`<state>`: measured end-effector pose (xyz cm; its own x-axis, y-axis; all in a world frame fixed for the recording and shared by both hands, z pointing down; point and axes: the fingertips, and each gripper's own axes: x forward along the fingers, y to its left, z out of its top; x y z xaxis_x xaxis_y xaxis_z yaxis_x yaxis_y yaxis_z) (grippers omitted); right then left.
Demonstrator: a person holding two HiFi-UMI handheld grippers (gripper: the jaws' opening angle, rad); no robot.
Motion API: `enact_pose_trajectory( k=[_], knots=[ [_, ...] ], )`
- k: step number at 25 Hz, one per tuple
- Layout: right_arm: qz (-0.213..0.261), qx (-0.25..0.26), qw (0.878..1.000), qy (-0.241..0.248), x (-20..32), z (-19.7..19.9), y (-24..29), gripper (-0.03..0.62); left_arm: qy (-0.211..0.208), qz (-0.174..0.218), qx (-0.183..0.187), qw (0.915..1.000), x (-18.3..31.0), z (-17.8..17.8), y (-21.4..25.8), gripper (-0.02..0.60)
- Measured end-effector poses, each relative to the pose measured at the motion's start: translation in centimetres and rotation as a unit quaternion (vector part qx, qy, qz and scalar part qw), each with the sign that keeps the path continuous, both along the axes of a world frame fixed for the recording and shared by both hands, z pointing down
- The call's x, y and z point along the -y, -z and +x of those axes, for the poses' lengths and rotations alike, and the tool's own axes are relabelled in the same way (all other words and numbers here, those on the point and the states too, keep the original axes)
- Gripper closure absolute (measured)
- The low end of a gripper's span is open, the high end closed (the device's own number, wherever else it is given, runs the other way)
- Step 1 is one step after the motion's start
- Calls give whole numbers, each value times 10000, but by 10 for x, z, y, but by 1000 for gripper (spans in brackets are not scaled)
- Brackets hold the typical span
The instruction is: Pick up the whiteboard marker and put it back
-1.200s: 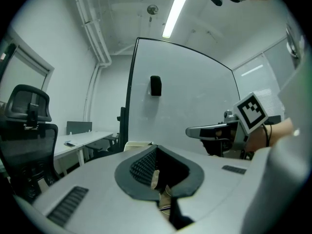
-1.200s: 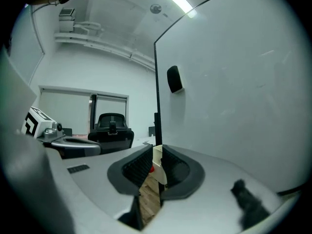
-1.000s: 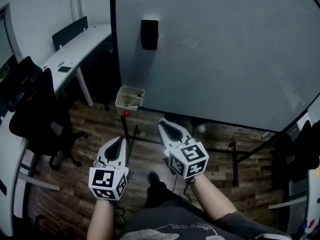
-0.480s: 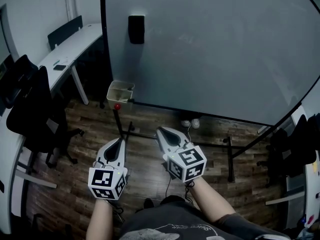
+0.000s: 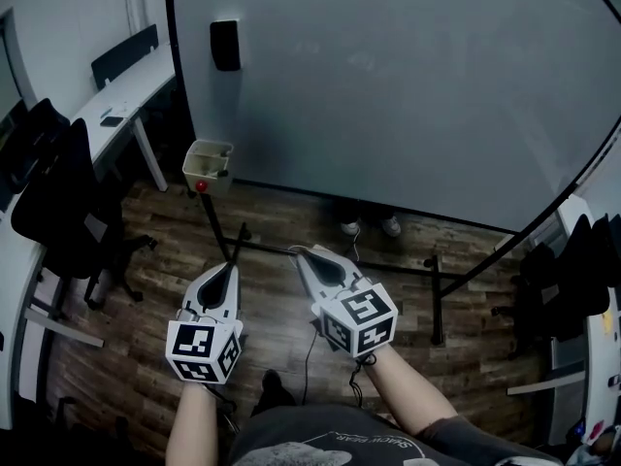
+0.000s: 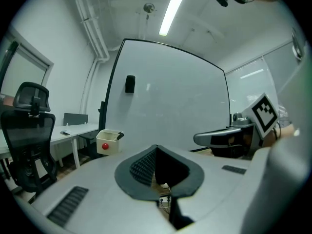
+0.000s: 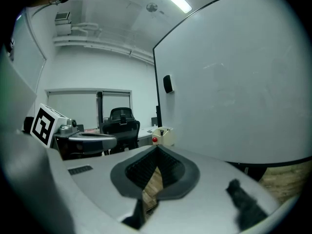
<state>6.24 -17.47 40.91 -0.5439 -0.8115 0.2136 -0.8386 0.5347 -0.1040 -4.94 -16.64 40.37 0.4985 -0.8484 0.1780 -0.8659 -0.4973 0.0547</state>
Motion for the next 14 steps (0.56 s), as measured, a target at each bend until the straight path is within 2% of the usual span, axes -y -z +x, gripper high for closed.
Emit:
enact_pose_trajectory(
  k=[14],
  knots=[
    [-143,89,9996,211,-105,63,-17,571,-26,-169,113,9998,-97,76,-19,568]
  ],
)
